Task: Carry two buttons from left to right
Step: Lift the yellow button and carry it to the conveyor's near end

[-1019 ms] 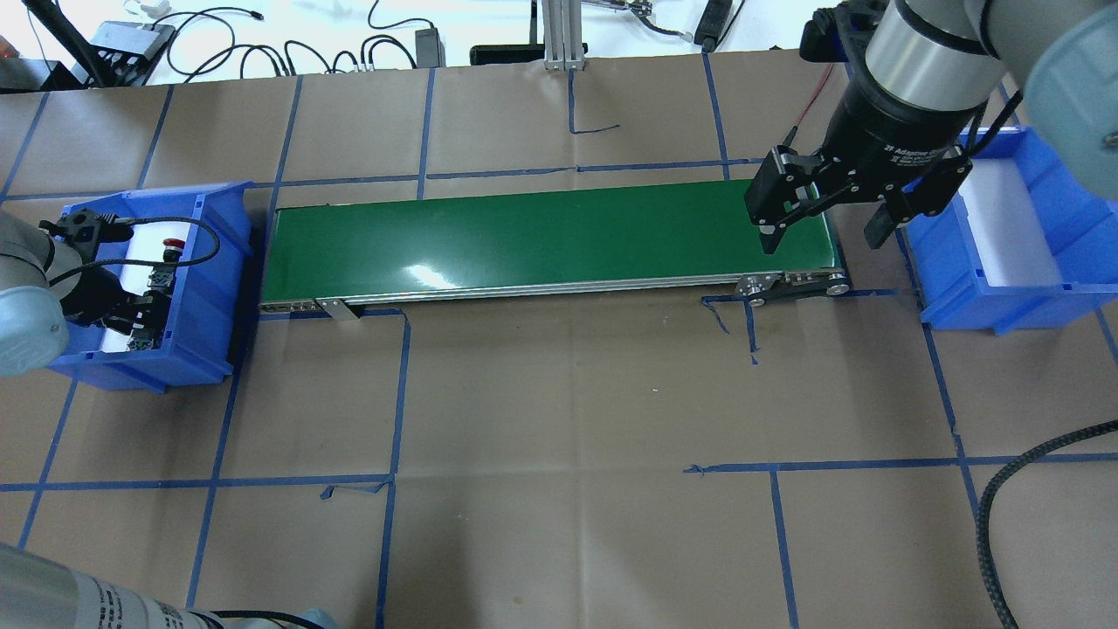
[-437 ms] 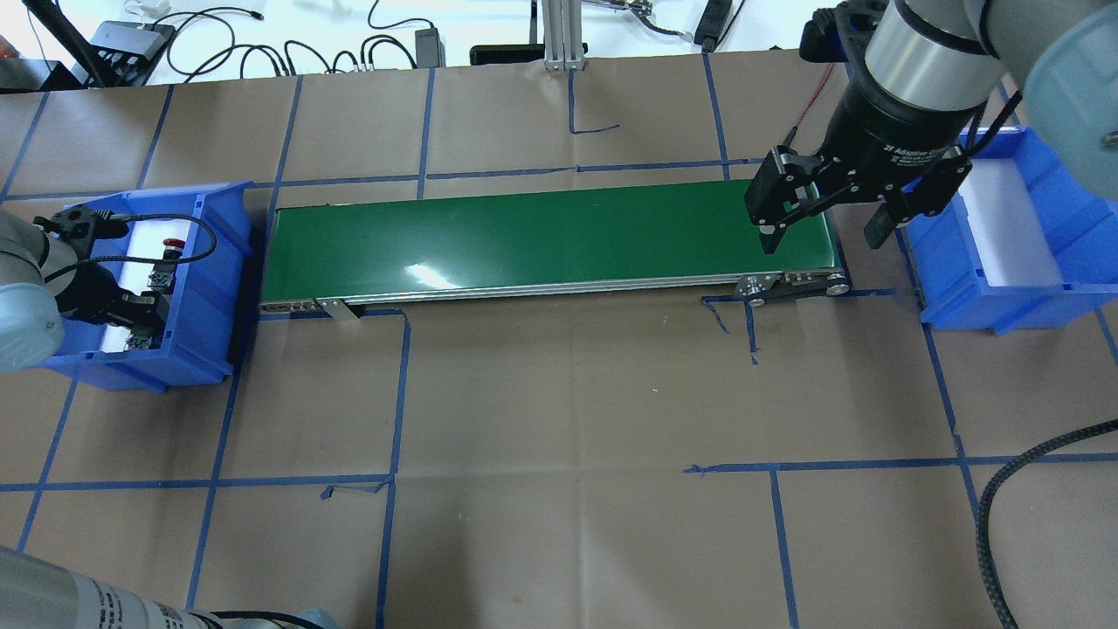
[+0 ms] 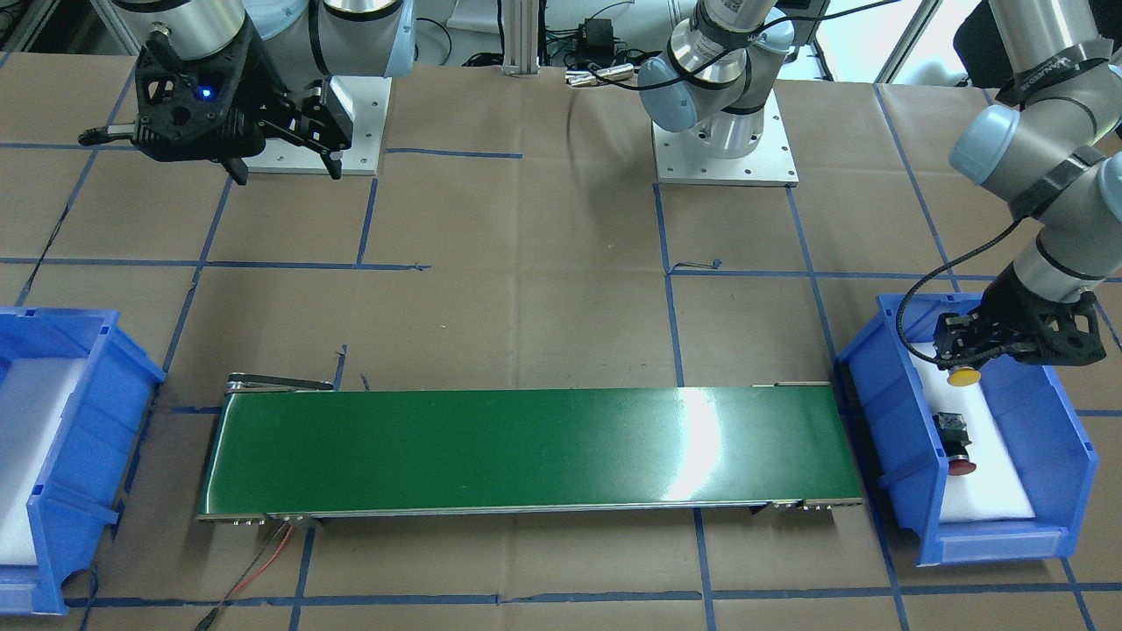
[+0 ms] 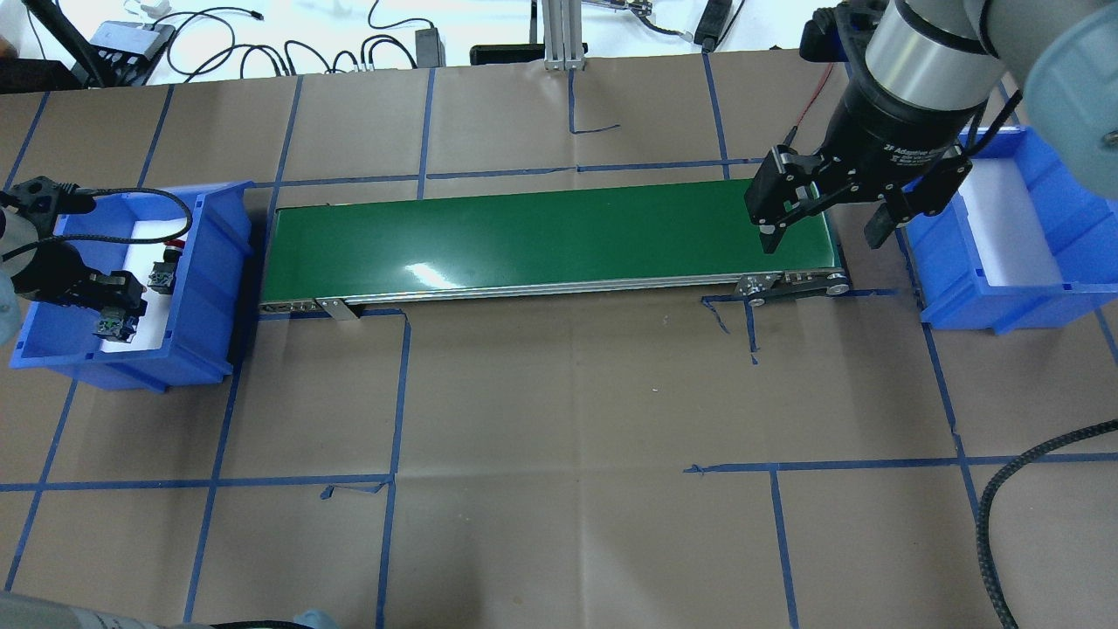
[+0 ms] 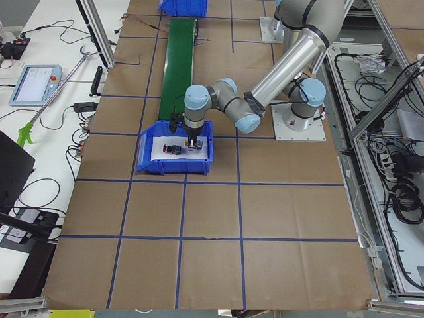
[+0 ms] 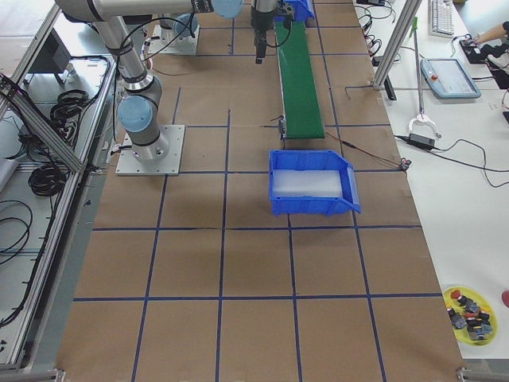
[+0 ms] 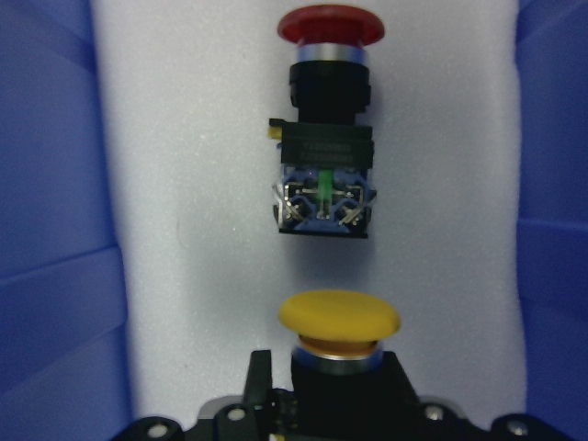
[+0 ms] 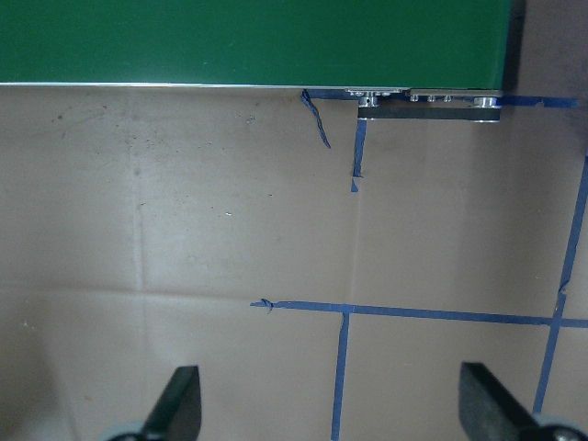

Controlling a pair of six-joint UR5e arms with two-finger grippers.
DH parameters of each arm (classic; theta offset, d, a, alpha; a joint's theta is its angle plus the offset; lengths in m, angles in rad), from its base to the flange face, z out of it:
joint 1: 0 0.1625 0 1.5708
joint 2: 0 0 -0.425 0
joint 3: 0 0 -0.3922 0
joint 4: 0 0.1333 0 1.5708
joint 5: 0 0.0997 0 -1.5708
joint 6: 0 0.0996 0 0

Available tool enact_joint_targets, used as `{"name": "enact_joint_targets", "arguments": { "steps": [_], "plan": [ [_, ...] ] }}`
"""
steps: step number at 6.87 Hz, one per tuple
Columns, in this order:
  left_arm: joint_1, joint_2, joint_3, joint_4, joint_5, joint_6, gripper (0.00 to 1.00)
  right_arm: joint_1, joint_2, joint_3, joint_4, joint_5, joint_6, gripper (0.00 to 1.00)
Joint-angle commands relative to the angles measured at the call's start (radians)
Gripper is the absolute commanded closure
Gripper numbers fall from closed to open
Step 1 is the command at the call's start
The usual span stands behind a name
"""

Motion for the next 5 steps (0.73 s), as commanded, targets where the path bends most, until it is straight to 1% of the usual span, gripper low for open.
{"name": "enact_joint_targets", "arguments": {
  "steps": [1,2,3,4,5],
  "plan": [
    [-0.001,0.076,0.149,-0.269,0.002,-0.001,0.99,0.000,-0.001,0.002,0.000,0.000,0.001,0.00],
    [-0.001,0.052,0.238,-0.370,0.007,-0.003,0.99,0.000,-0.001,0.002,0.000,0.000,-0.001,0.00],
    [-0.012,0.046,0.263,-0.393,0.013,-0.027,0.99,0.000,-0.001,0.002,0.000,0.000,-0.001,0.00],
    [-0.032,0.032,0.264,-0.382,0.009,-0.085,0.99,0.000,-0.001,0.000,0.000,0.000,-0.001,0.00],
    [-0.099,0.006,0.289,-0.373,0.009,-0.159,0.99,0.000,-0.001,0.002,0.000,0.000,-0.001,0.00]
  ]
}}
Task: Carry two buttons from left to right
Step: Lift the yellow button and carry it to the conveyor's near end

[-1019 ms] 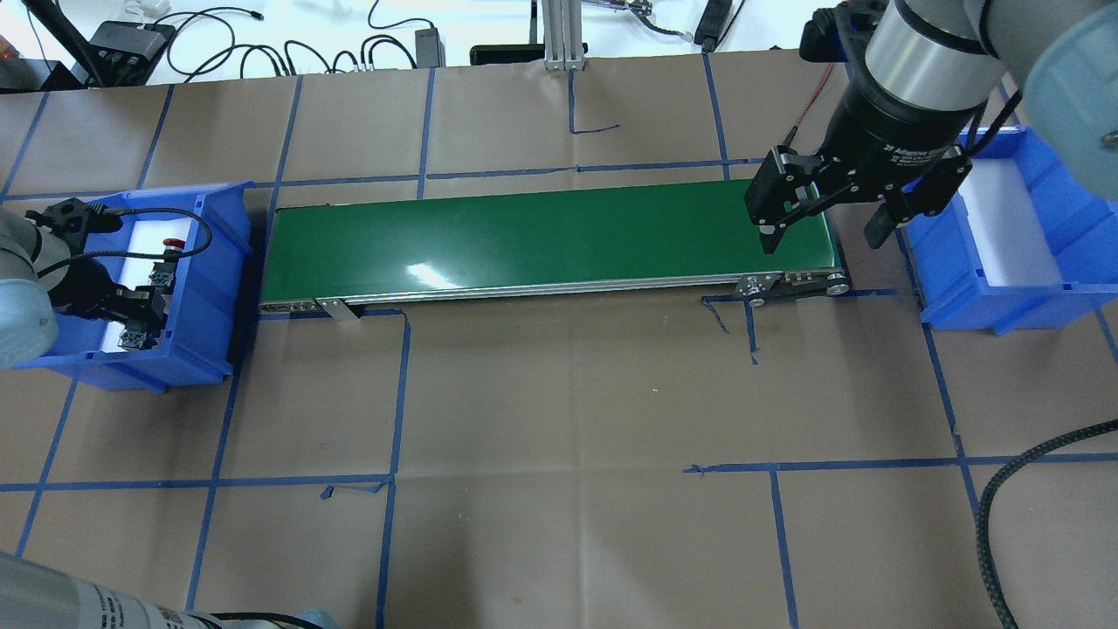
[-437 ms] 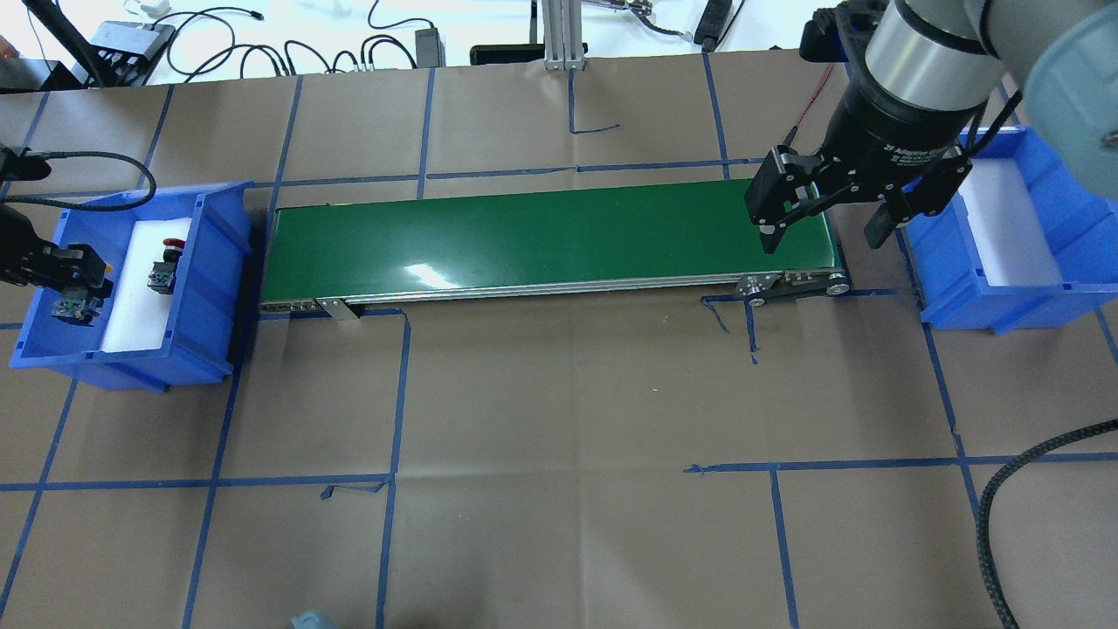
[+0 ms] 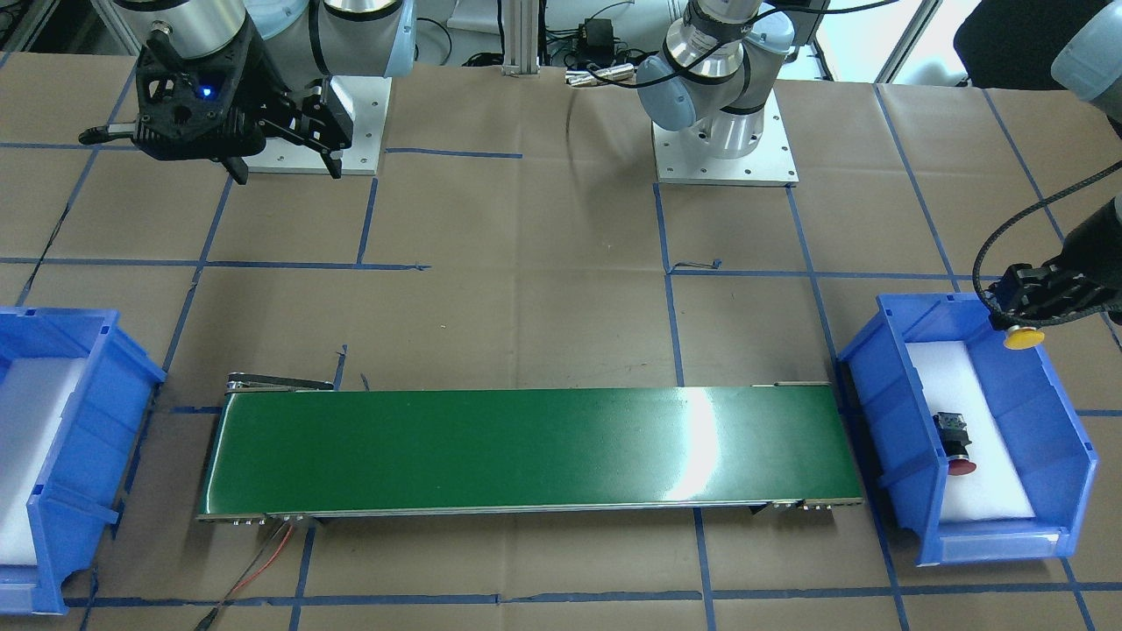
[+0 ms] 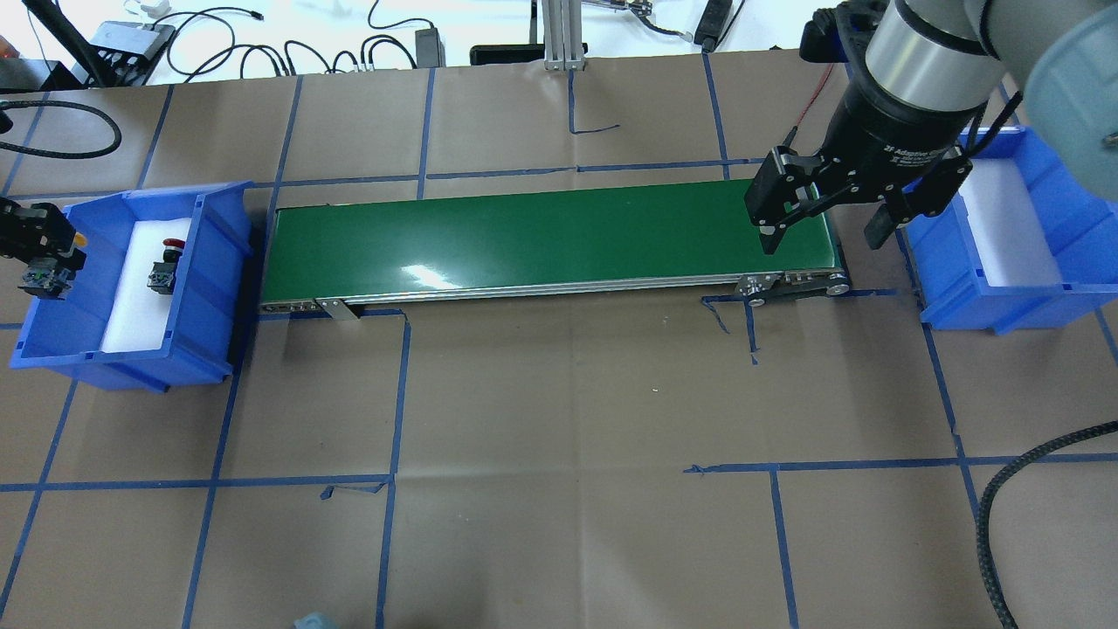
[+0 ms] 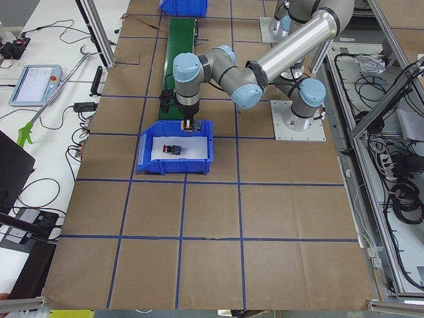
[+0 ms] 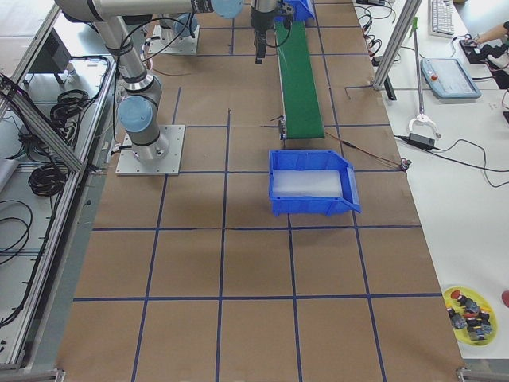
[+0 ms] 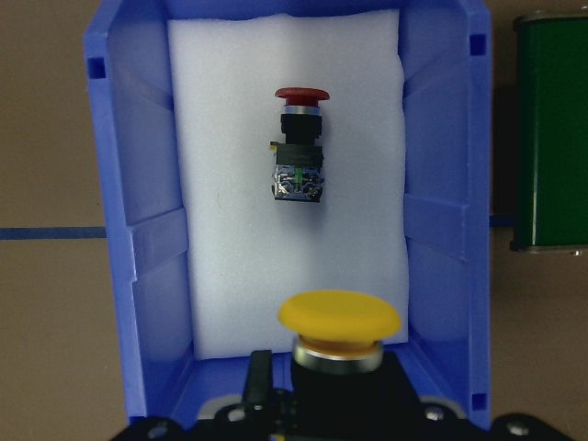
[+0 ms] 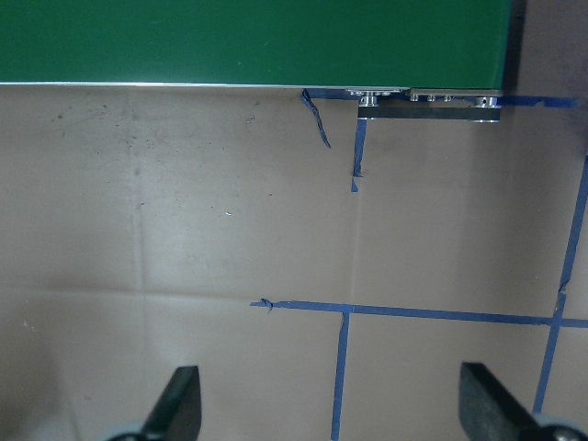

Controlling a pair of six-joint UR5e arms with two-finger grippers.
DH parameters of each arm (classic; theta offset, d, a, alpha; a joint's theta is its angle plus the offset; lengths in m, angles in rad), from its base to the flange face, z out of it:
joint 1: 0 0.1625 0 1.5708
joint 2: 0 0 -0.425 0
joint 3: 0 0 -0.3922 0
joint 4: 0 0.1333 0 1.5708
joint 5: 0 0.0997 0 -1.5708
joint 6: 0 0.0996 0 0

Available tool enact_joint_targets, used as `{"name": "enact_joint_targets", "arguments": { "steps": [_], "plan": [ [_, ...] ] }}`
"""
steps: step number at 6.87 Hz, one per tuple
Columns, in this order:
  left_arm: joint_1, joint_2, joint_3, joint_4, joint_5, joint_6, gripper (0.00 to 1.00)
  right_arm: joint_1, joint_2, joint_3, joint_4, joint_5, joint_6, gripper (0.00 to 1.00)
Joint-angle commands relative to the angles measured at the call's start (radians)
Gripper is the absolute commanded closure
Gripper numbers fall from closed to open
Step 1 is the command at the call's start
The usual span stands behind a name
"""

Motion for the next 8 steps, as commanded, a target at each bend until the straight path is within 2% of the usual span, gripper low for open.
{"name": "enact_joint_targets", "arguments": {
  "steps": [1,4,6,8],
  "plan": [
    [-0.148,-0.048,0.046,0.012,0.002,-0.166,0.99,0.000,0.000,0.001,0.000,0.000,0.001,0.00],
    [-0.426,-0.076,0.055,0.053,0.082,-0.452,0.98,0.000,0.000,0.001,0.000,0.000,0.000,0.00],
    [-0.489,-0.176,0.028,0.172,0.084,-0.543,0.97,0.000,0.000,0.001,0.000,0.000,0.000,0.00],
    [-0.506,-0.218,0.006,0.198,0.082,-0.603,0.97,0.000,0.000,0.001,0.000,0.000,0.000,0.00]
  ]
}}
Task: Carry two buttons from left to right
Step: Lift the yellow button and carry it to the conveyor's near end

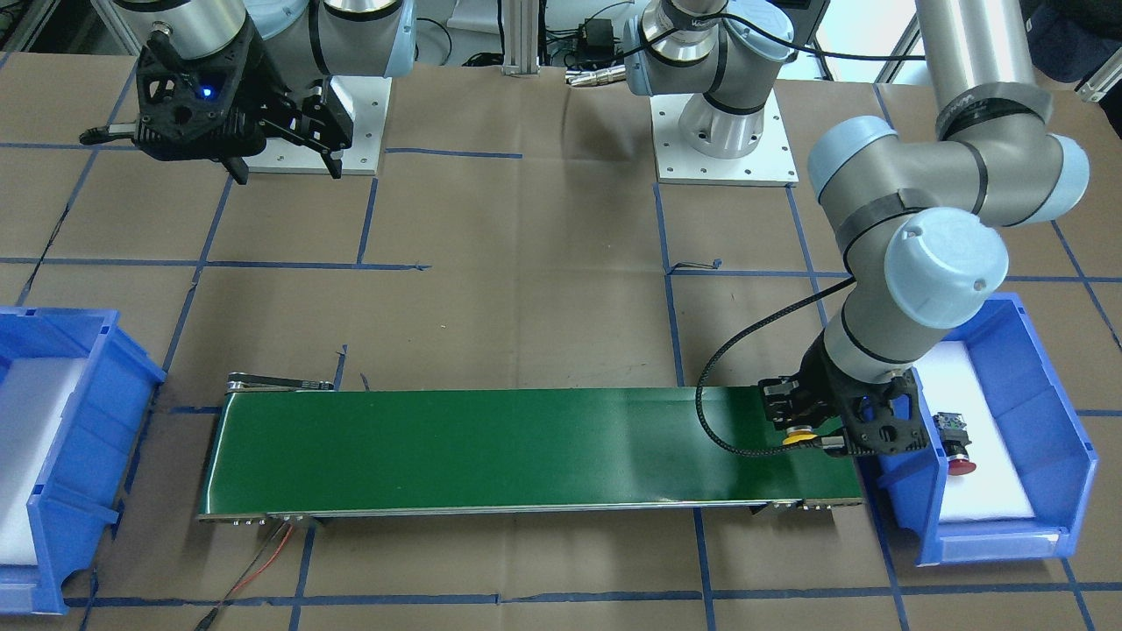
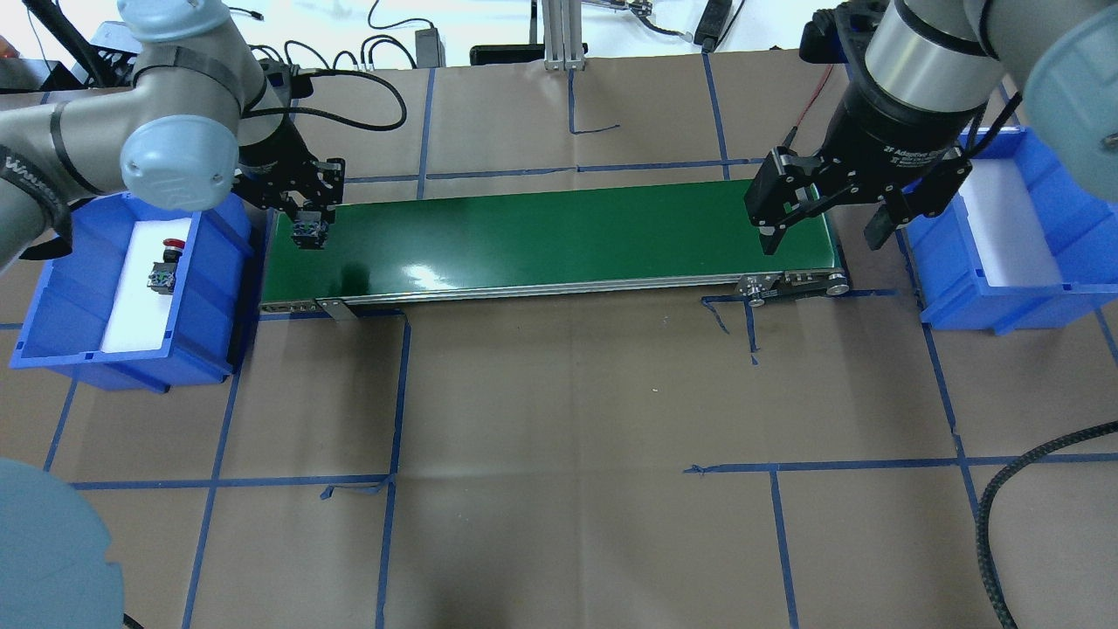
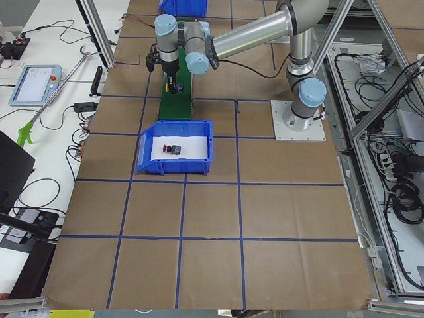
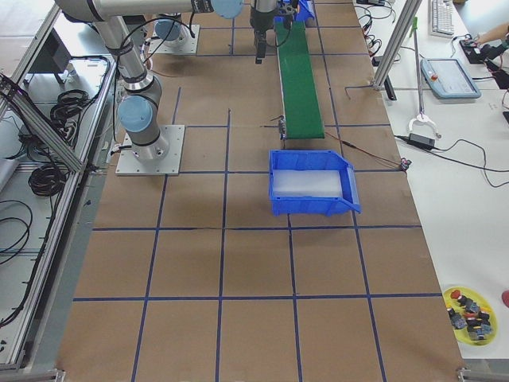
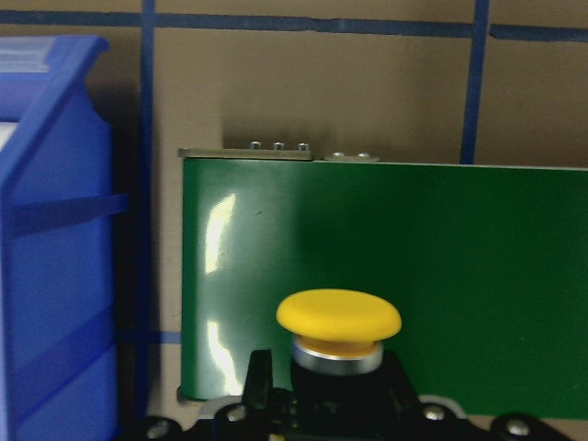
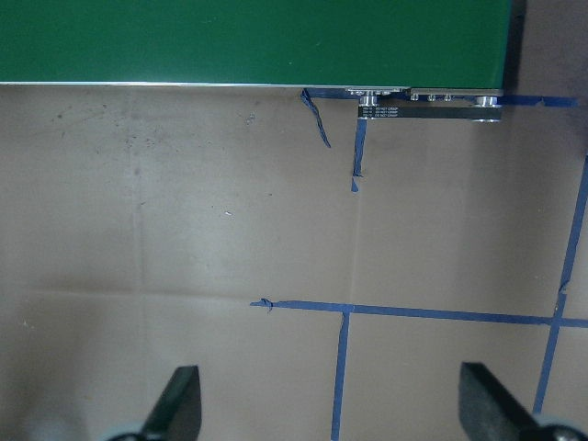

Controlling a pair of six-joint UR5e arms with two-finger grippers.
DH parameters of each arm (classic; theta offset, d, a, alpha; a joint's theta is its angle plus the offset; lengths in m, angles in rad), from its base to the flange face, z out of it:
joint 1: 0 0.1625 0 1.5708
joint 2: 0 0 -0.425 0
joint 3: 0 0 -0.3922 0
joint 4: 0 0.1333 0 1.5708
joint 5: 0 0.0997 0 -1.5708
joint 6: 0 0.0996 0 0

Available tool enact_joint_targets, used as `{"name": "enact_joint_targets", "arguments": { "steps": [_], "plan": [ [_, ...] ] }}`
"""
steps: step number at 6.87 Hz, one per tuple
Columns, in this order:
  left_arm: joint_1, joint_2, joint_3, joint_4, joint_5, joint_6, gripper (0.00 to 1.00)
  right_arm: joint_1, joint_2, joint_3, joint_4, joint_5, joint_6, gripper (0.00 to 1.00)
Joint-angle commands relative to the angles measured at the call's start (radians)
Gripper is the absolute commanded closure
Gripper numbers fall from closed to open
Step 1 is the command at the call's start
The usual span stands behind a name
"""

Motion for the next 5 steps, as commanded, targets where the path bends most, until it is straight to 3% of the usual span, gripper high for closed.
{"name": "enact_joint_targets", "arguments": {
  "steps": [1,4,5],
  "plan": [
    [-0.025,-0.040,-0.019,0.034,-0.001,-0.056,0.97,0.000,0.000,0.000,0.000,0.000,0.000,0.00],
    [-0.023,-0.062,-0.029,0.069,-0.004,-0.044,0.95,0.000,0.000,0.000,0.000,0.000,0.000,0.00],
    [-0.023,-0.065,-0.041,0.077,-0.005,-0.042,0.91,0.000,0.001,0.000,0.000,0.000,0.000,0.00]
  ]
}}
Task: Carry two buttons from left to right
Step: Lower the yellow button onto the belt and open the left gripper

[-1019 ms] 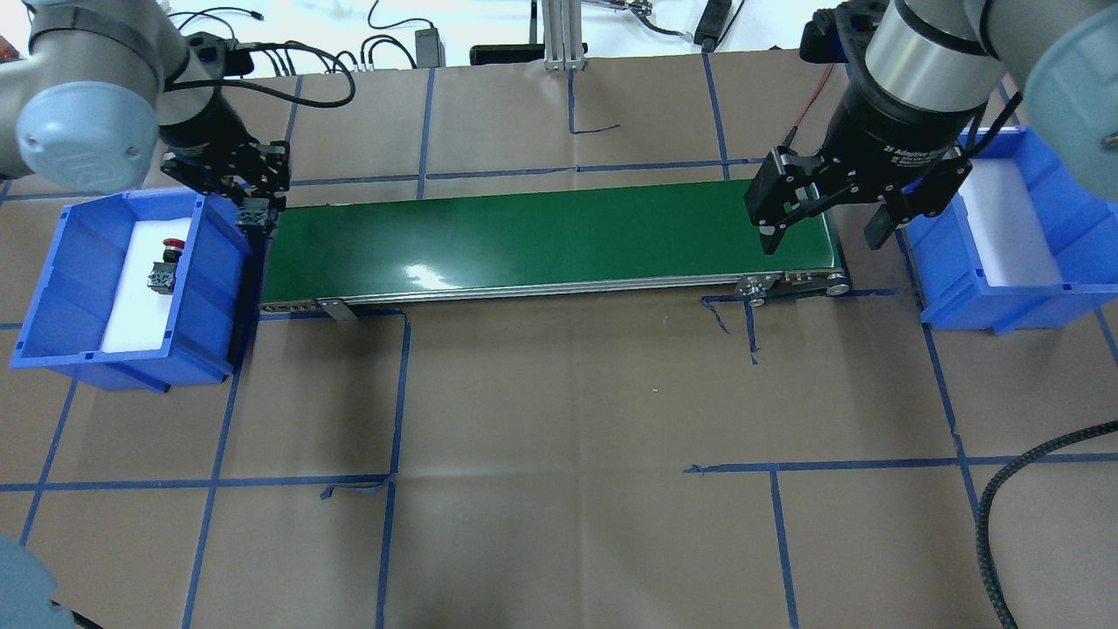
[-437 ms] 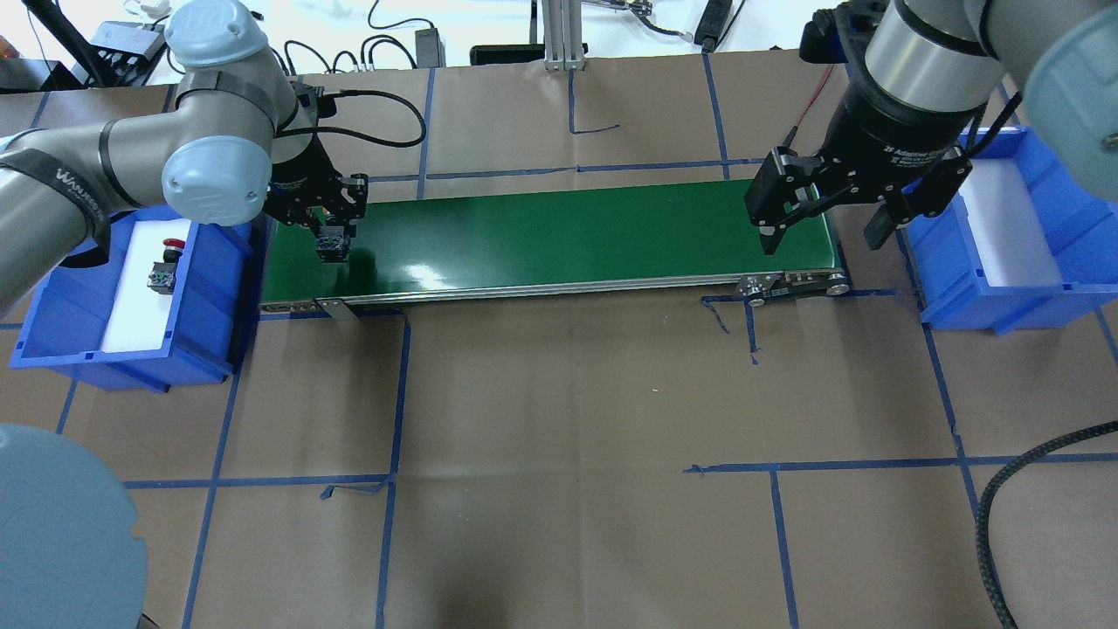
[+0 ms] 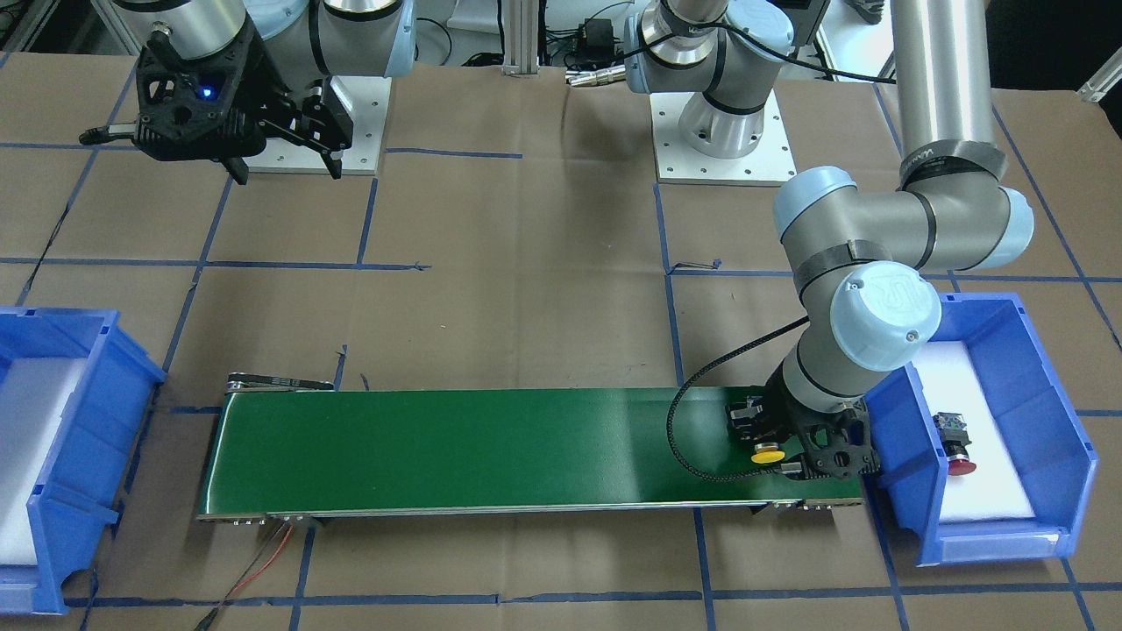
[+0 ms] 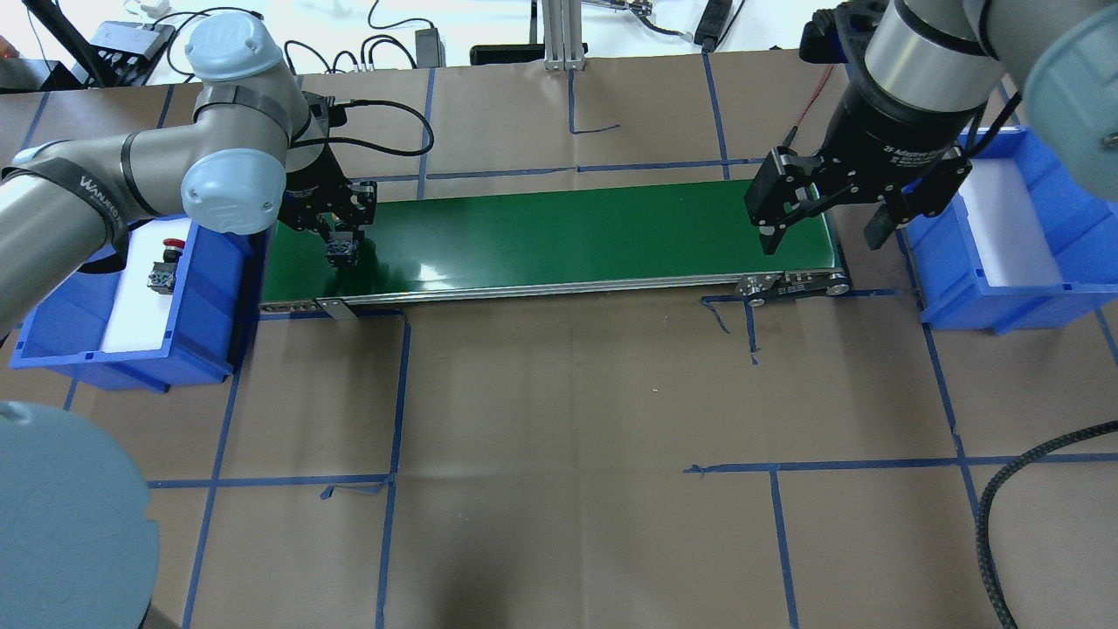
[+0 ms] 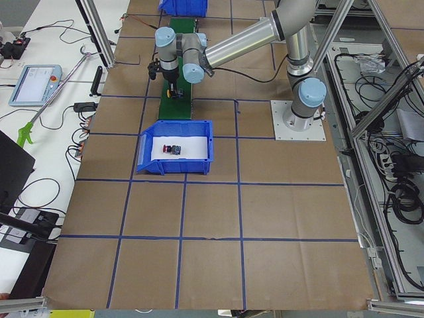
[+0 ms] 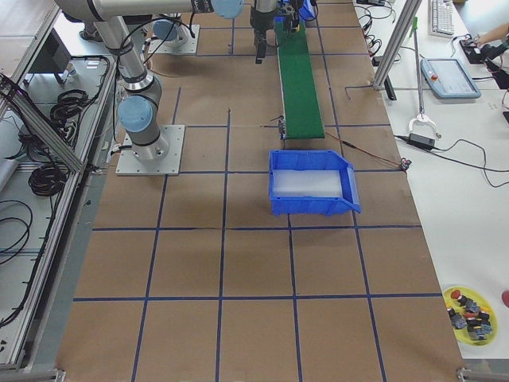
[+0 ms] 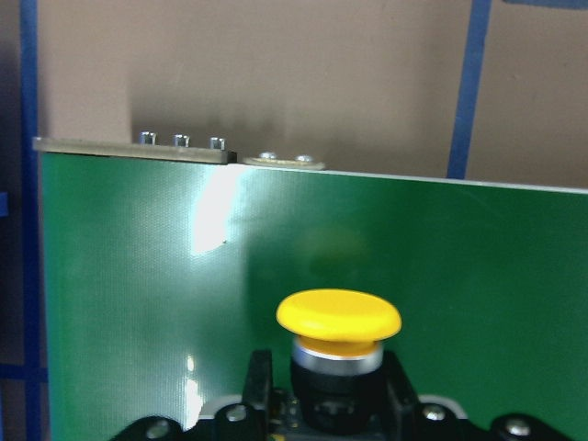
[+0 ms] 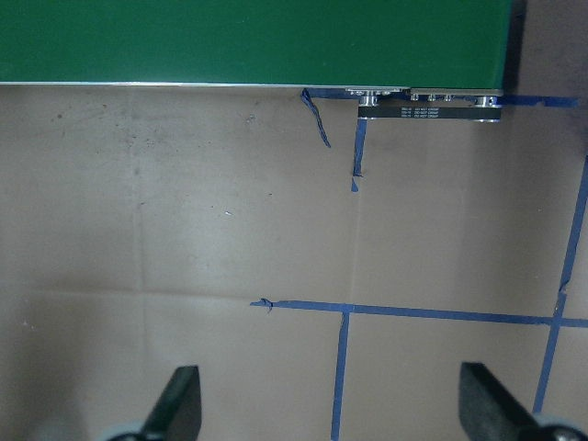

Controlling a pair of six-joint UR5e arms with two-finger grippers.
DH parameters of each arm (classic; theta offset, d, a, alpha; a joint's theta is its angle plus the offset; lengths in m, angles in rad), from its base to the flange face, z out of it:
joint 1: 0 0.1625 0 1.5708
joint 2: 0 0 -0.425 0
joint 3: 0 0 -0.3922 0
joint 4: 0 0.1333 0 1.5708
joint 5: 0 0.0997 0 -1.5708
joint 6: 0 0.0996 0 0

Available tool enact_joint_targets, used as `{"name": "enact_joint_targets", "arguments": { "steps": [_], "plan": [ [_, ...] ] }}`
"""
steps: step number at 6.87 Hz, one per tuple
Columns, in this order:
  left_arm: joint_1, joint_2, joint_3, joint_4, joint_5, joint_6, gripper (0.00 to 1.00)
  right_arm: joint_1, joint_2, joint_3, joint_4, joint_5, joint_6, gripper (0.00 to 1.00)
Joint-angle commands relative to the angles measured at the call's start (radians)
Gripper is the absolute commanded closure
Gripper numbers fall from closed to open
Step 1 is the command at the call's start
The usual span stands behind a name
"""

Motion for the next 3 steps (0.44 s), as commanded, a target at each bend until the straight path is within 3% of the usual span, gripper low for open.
{"name": "enact_joint_targets", "arguments": {
  "steps": [1,2,3],
  "plan": [
    [0.003,-0.007,-0.019,0.033,-0.001,0.001,0.62,0.000,-0.001,0.000,0.000,0.000,0.000,0.00],
    [0.003,-0.006,-0.021,0.037,-0.007,-0.001,0.01,0.000,-0.001,0.000,0.000,0.000,0.000,0.00],
    [0.009,-0.001,-0.010,0.034,-0.010,0.001,0.00,0.000,-0.001,0.000,0.000,0.001,0.000,0.00]
  ]
}}
